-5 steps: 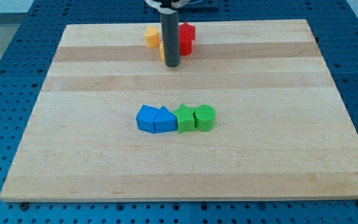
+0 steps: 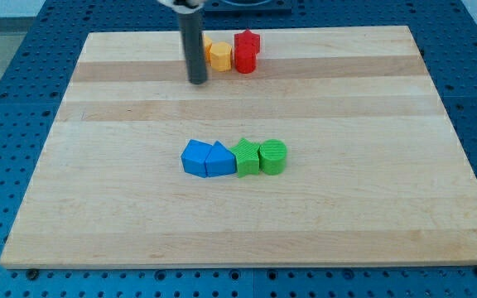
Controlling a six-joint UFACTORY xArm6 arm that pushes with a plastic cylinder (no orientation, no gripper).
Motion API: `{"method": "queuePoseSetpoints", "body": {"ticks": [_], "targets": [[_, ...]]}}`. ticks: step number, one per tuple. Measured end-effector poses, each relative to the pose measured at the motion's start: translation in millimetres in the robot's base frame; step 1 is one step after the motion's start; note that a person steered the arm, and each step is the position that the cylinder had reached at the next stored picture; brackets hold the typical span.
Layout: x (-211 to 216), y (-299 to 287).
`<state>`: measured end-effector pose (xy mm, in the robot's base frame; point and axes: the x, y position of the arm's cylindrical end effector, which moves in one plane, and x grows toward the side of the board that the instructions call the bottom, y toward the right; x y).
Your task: Point at the yellow heart
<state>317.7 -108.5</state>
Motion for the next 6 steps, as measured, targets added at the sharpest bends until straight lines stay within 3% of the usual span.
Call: {"method": "queuePoseSetpoints", "body": {"ticks": [2,6], "targets": [[-59,-41],[-72,2]]}}
